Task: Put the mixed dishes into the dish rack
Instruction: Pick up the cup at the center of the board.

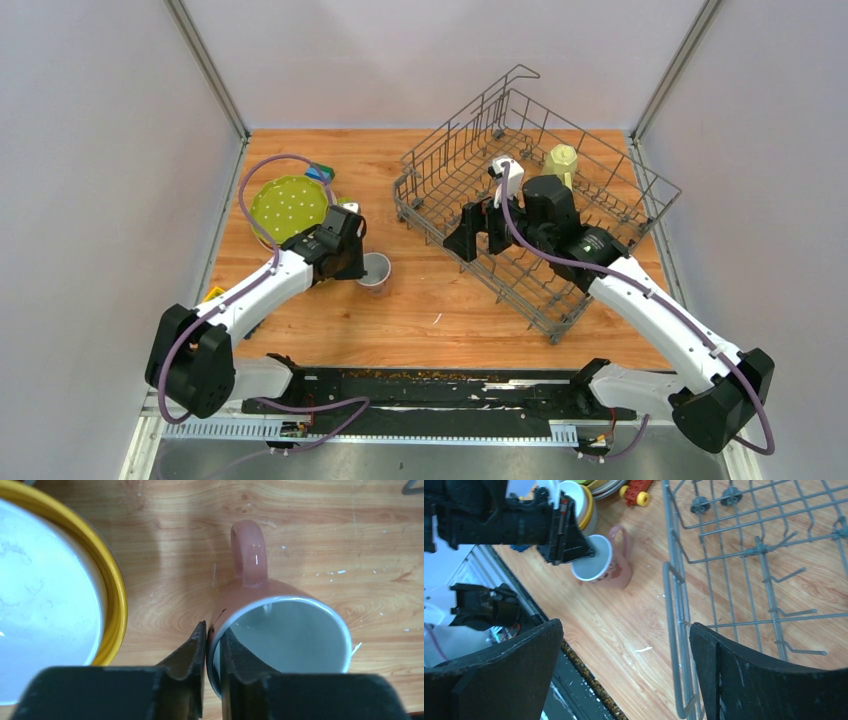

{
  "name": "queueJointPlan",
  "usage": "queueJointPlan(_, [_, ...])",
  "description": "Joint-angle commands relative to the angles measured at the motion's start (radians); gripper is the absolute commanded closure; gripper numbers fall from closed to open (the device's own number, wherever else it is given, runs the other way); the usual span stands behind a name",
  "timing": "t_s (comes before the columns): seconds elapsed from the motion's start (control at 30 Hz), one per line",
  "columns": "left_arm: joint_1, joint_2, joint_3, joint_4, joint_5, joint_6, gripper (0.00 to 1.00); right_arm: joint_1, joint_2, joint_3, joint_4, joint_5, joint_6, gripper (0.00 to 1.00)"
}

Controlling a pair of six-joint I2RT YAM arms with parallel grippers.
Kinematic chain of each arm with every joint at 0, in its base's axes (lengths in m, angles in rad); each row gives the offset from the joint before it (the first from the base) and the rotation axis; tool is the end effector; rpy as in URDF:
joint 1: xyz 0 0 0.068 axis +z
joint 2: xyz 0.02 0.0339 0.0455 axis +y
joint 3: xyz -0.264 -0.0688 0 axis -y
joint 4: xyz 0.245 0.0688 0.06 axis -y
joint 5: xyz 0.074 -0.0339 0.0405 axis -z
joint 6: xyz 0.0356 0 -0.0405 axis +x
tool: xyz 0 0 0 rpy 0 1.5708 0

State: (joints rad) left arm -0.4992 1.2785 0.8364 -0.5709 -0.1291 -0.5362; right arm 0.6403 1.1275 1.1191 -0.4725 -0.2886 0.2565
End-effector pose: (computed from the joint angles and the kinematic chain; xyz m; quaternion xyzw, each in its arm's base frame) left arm 0.2207 -0.1151 0.2230 -0.0355 0.9589 -0.0821 0.2694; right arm 0.1929 0.1564 0.3599 -0.2346 0.8165 0.3332 0.4090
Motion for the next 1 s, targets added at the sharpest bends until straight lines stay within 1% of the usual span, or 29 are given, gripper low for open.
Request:
queueJointPlan(0.0, [0.005,-0.029,-0.010,0.047,0.016,-0.003,0.87,0.001,0.021,0.027,0.061,0.132,0.031,0.00])
queueJointPlan(0.03, [0.005,-0.037,-0.010,0.043,0.018,-0.001,0.96,0.001,0.023,0.027,0.065,0.151,0.042,0.00])
queueJointPlan(0.1, [0.005,-0.066,-0.007,0.032,0.027,0.009,1.00,0.000,0.028,0.025,0.075,0.192,0.075,0.00])
queueJointPlan(0.23, [0.005,-0.165,0.018,-0.010,0.050,0.042,1.00,0.001,0.041,0.033,0.088,0.198,0.138,0.00])
queueJointPlan(0.33, [0.005,-0.278,0.062,-0.027,0.087,0.065,1.00,-0.001,0.042,0.038,0.103,0.173,0.209,0.00])
queueJointPlan(0.4, [0.005,-0.342,0.093,-0.028,0.116,0.086,1.00,-0.001,0.036,0.030,0.133,0.145,0.241,0.00])
queueJointPlan(0.5, [0.005,-0.421,0.131,-0.002,0.198,0.124,1.00,-0.011,0.025,0.014,0.187,0.105,0.283,0.00])
queueJointPlan(0.6, [0.004,-0.513,0.128,0.070,0.251,0.149,1.00,-0.030,0.002,-0.014,0.263,0.016,0.315,0.00])
queueJointPlan(0.7, [0.006,-0.544,0.127,0.152,0.305,0.153,1.00,-0.071,-0.025,-0.067,0.374,-0.068,0.383,0.00])
queueJointPlan(0.77, [0.009,-0.537,0.121,0.211,0.369,0.139,1.00,-0.134,-0.034,-0.107,0.448,-0.187,0.457,0.00])
queueJointPlan(0.8, [0.013,-0.533,0.112,0.274,0.435,0.133,1.00,-0.173,-0.036,-0.138,0.500,-0.272,0.504,0.00])
queueJointPlan(0.83, [0.027,-0.522,0.093,0.309,0.471,0.107,1.00,-0.212,-0.034,-0.169,0.568,-0.351,0.548,0.00])
queueJointPlan(0.87, [0.035,-0.516,0.085,0.393,0.557,0.091,1.00,-0.246,-0.030,-0.195,0.630,-0.431,0.601,0.00])
queueJointPlan(0.9, [0.054,-0.503,0.065,0.437,0.594,0.050,1.00,-0.270,-0.024,-0.218,0.696,-0.505,0.661,0.00])
queueJointPlan(0.93, [0.064,-0.499,0.056,0.516,0.650,0.003,1.00,-0.293,-0.016,-0.234,0.755,-0.564,0.696,0.00])
queueJointPlan(0.97, [0.085,-0.487,0.035,0.562,0.673,-0.020,1.00,-0.303,-0.008,-0.247,0.799,-0.619,0.725,0.00])
